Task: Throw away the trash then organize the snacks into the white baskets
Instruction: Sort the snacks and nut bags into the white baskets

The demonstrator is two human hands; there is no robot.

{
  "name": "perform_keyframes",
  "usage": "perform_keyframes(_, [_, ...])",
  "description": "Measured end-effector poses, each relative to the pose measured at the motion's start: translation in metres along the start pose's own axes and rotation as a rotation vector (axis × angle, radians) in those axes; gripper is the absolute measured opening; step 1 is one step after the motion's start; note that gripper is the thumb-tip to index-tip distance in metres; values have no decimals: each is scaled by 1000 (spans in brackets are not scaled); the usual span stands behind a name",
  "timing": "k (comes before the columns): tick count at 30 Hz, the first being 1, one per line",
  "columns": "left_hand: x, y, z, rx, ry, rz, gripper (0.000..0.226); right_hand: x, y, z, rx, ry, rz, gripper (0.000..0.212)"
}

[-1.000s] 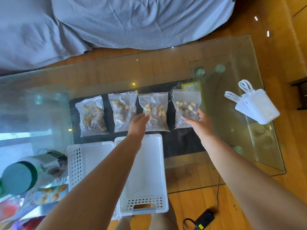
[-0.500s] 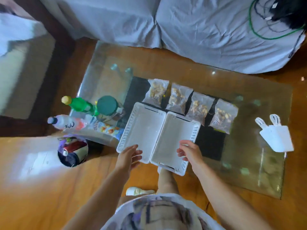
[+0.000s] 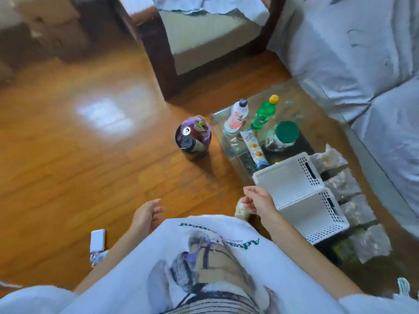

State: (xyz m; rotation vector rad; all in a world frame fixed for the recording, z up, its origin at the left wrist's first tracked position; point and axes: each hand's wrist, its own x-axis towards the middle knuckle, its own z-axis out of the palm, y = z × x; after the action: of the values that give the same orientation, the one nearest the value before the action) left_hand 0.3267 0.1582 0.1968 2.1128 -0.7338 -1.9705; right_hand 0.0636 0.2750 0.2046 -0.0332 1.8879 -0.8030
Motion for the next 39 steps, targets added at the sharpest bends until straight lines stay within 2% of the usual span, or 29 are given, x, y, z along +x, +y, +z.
perform_keyframes(3, [0,-17,-54,-176,88,-61,10,-3,-8,32,-90,-11,7,9])
perform_keyframes(6, [1,-34,-93,-328,154,-97,18,-4,-19,64,-178,-37,36,19])
perform_keyframes(8, [4,-38,-109,-403,173,-108,10,-5,-31,80,-265,-49,52,26])
perform_keyframes(11, [14,-31,-139,-478,191,-95,13,-1,-54,115,-437,-63,40,31])
perform_keyframes(15, [35,-4,-178,-566,214,-68,16,19,-89,176,-525,-47,34,28])
perform_keyframes(20, [67,38,-242,-669,339,-107,13,56,-138,286,-579,-113,98,8])
perform_keyframes(23, [71,54,-283,-738,406,-173,13,58,-174,362,-689,-176,113,19])
perform_keyframes(26, [77,59,-325,-839,478,-196,14,51,-213,452,-770,-290,45,26])
perform_keyframes(30, [78,51,-367,-1016,558,-255,6,26,-251,564,-889,-455,-116,15])
perform_keyframes(33, [78,39,-391,-1110,616,-322,14,4,-265,638,-979,-588,-211,10])
perform_keyframes(36, [82,25,-415,-1189,638,-425,18,-15,-270,701,-1027,-705,-242,11])
perform_keyframes(39, [95,20,-446,-1266,638,-517,19,-27,-273,753,-1019,-747,-246,14])
